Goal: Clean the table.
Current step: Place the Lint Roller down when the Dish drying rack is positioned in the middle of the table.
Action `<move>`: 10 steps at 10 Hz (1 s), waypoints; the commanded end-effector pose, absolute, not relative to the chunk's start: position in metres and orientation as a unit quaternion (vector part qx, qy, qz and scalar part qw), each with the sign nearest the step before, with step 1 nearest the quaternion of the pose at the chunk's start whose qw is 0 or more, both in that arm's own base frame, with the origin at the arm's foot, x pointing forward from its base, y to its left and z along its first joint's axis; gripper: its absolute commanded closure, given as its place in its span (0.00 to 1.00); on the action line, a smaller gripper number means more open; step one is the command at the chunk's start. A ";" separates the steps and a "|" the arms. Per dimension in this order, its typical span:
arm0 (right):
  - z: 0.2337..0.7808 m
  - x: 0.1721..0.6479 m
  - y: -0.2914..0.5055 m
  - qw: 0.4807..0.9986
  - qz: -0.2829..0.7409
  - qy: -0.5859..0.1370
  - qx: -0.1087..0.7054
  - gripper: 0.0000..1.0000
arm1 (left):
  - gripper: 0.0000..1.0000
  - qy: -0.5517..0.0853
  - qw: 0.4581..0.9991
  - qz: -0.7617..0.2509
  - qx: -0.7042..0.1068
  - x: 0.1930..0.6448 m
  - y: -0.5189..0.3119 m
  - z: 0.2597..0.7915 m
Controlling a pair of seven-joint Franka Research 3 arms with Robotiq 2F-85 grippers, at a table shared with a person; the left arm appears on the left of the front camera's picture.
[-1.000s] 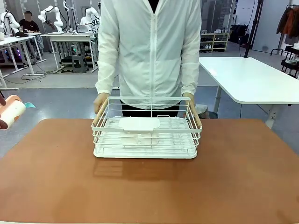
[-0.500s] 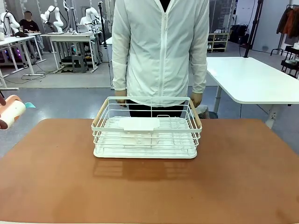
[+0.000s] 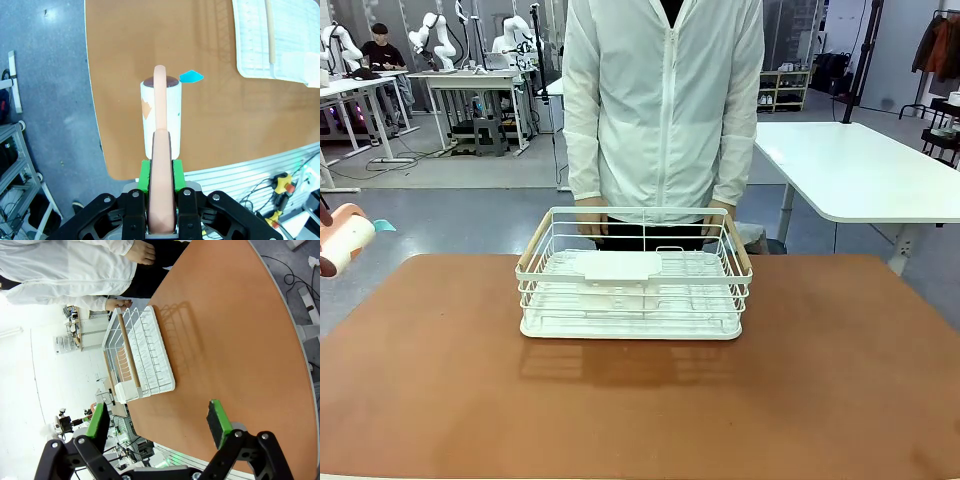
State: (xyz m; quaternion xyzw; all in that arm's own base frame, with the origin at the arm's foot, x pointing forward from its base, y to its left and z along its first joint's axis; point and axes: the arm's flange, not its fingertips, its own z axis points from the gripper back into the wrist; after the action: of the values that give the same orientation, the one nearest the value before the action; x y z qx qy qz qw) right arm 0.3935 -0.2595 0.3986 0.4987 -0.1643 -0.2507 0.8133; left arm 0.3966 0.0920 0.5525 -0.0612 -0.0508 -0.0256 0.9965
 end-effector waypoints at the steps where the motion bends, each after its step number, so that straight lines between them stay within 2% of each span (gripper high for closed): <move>1: 0.401 0.392 -0.259 0.812 -0.246 -0.166 0.502 0.00 | 0.79 -0.045 0.997 -0.032 -0.055 0.393 0.095 0.558; 5: 0.401 0.392 -0.259 0.812 -0.246 -0.166 0.502 0.00 | 0.79 -0.051 0.997 -0.026 -0.061 0.397 0.092 0.553; 6: 0.401 0.392 -0.259 0.812 -0.246 -0.166 0.502 0.00 | 0.79 -0.039 0.996 0.015 -0.083 0.405 0.080 0.551; 8: 0.401 0.392 -0.259 0.812 -0.246 -0.166 0.502 0.00 | 0.79 -0.021 0.983 0.158 -0.089 0.421 0.062 0.547; 9: 0.401 0.392 -0.259 0.812 -0.246 -0.166 0.502 0.00 | 0.79 -0.013 0.963 0.259 -0.077 0.430 0.053 0.545; 10: 0.401 0.392 -0.259 0.812 -0.246 -0.166 0.502 0.00 | 0.79 0.004 0.927 0.361 -0.104 0.440 0.044 0.541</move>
State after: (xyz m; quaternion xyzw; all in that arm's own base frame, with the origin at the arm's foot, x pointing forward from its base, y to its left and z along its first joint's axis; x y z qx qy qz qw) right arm 0.3937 -0.2593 0.3986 0.4988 -0.1642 -0.2504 0.8134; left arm 0.4284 0.0544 0.5328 -0.0791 -0.0027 0.2405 0.9674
